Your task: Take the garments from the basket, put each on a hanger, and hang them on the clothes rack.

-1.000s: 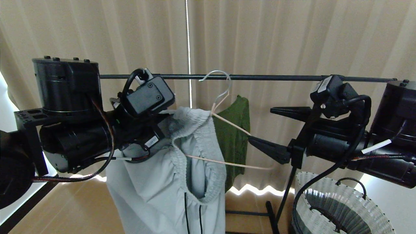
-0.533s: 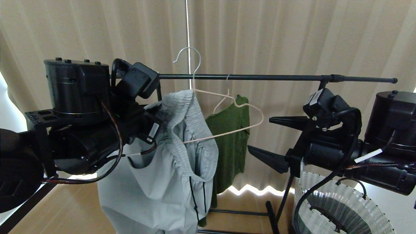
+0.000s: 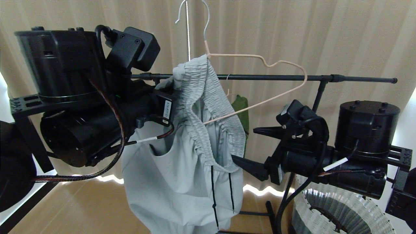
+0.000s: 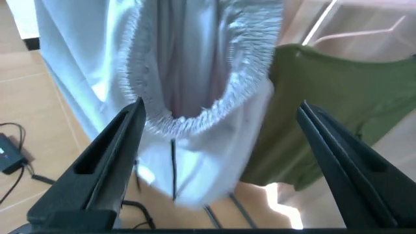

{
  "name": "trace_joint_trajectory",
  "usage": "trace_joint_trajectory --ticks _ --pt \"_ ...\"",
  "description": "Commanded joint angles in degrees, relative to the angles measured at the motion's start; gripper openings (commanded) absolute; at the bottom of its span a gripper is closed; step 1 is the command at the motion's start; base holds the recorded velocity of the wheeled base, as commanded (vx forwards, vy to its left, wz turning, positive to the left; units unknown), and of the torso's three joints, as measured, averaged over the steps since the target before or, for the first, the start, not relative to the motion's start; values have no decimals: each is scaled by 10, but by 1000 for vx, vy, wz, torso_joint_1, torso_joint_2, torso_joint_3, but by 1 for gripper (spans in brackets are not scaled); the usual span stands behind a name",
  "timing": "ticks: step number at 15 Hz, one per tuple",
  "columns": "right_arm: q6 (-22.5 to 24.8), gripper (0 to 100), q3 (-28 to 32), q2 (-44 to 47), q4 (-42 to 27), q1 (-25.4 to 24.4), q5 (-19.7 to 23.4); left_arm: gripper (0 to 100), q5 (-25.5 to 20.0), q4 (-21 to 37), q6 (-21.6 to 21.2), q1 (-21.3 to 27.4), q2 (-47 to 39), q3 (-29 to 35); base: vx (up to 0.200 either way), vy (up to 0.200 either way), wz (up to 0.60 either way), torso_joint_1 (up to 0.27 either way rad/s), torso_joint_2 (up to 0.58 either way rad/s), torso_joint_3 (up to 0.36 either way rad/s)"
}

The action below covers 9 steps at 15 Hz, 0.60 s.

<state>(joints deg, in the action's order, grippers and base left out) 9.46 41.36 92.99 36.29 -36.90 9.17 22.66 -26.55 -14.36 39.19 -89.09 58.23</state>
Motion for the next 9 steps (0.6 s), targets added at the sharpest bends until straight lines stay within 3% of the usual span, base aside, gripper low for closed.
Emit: trace_joint_trajectory --ticks 1,2,3,9 --pt "0 100 7 19 0 0 -7 0 -1 -1 -1 5 5 1 0 0 0 0 0 0" --pt "-6 100 8 21 0 3 -15 0 -2 -2 -1 7 6 1 0 0 0 0 0 0" --pt "-11 0 7 21 0 4 -15 0 -3 -3 -1 10 8 1 0 0 0 0 0 0" --pt "-20 0 6 24 0 15 -16 0 -13 -30 -1 21 18 -3 0 0 0 0 0 0"
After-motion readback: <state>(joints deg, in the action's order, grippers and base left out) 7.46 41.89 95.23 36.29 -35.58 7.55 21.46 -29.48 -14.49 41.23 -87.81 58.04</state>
